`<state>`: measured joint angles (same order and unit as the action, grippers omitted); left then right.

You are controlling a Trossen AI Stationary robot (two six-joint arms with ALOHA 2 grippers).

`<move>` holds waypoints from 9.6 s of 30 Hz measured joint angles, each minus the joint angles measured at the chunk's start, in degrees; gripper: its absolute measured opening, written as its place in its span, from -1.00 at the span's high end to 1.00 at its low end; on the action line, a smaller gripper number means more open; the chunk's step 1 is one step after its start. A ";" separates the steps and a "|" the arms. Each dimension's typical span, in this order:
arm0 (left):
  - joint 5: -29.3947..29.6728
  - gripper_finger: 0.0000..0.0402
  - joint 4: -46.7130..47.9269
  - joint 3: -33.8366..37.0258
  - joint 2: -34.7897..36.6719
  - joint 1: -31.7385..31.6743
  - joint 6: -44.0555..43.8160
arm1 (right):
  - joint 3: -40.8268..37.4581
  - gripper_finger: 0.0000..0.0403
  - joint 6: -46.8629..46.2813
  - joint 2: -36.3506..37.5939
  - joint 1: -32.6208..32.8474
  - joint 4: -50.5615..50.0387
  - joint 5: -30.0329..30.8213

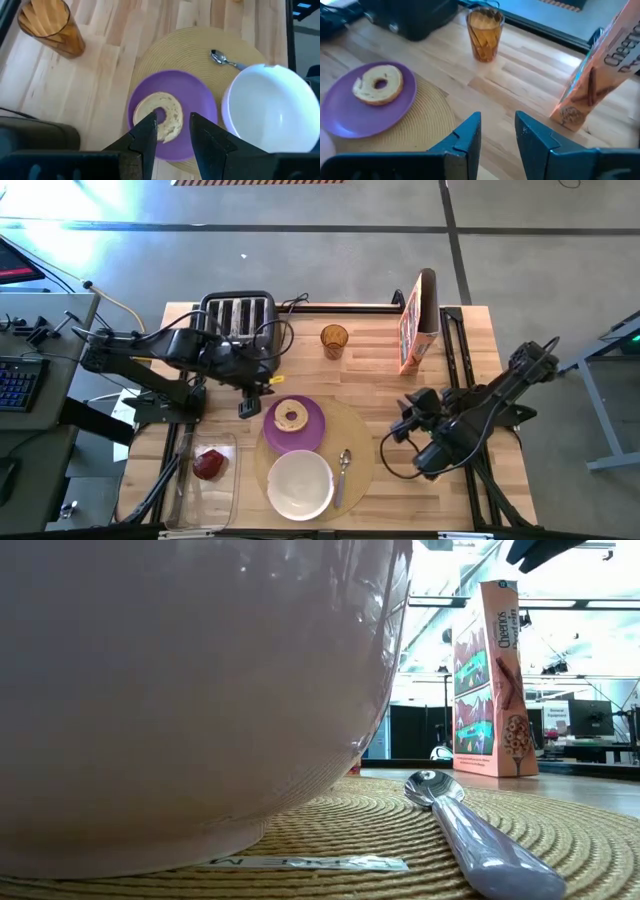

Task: Arrange a breakfast setting
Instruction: Pour the cereal from the box into the white bowl

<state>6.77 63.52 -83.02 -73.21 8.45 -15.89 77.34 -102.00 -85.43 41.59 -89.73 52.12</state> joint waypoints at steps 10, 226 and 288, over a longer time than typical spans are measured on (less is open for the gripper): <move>3.95 0.48 -11.01 11.68 9.79 4.24 -2.98 | -7.71 0.50 0.04 11.02 2.13 1.77 7.63; 4.52 0.48 -63.38 78.13 63.28 4.39 9.04 | -47.73 -0.05 -7.45 -16.89 -44.73 54.85 21.64; 4.52 0.48 -63.37 78.13 63.27 4.39 9.02 | -35.13 0.20 7.15 9.03 -25.83 24.40 10.78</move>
<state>11.28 0.15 -4.89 -9.94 12.84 -6.87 42.21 -94.85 -76.40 15.76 -65.33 62.90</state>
